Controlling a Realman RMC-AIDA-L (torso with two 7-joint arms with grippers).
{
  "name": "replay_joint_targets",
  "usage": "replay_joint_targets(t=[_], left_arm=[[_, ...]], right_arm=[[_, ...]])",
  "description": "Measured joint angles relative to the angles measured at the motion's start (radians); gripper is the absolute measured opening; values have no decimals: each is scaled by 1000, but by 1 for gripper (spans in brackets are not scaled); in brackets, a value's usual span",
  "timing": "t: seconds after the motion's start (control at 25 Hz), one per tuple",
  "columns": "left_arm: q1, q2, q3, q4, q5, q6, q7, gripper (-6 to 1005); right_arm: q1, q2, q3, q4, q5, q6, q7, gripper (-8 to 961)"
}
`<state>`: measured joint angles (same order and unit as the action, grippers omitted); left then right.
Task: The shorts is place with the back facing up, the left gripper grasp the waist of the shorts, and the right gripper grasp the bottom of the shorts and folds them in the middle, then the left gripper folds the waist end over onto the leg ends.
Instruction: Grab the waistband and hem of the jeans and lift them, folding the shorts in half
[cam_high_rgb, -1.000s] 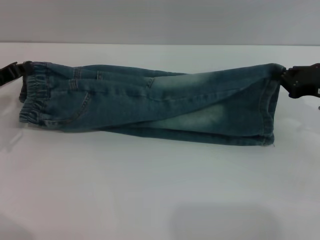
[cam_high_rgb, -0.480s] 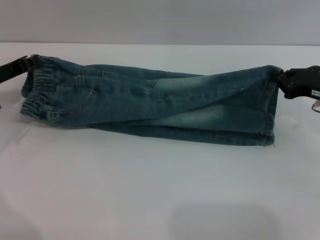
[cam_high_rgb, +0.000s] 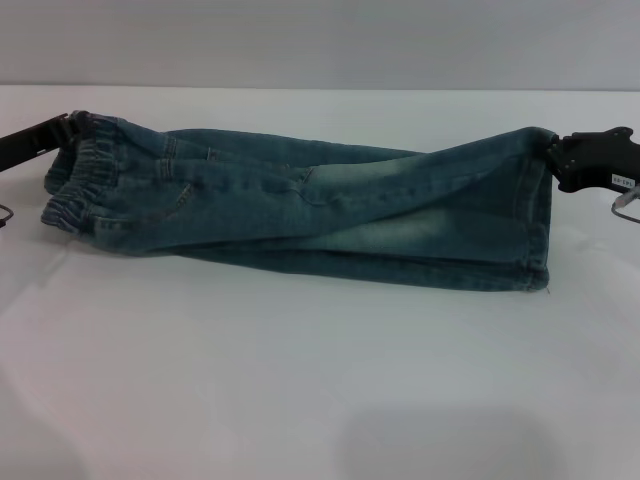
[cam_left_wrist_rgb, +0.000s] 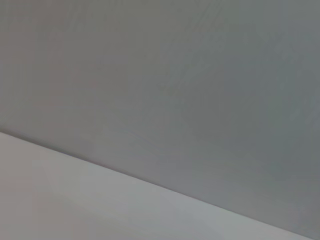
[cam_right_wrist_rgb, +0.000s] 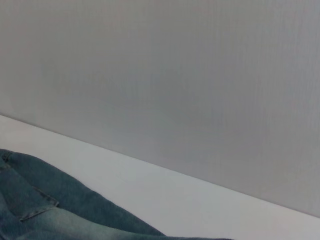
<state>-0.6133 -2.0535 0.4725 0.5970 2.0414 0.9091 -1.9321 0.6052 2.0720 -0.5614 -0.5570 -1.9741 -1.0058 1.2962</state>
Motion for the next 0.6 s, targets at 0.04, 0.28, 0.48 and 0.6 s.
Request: replay_joint_targets(t=[0.04,0.28,0.48,0.6], left_arm=[[0,0,0,-2,0,-2,1,35],[-3,0,0,-12,-10,-9,10,35],[-7,1,0,-13,-30,-9,13,35],[-12,1,0,-13,-36,-13,18,35]], right_arm=[[0,0,0,0,0,0,0,0],[1,0,0,2,0,19,0,6],[-3,0,0,3,12,27,-2,24],[-5,1,2,7,30,33,-12,35]])
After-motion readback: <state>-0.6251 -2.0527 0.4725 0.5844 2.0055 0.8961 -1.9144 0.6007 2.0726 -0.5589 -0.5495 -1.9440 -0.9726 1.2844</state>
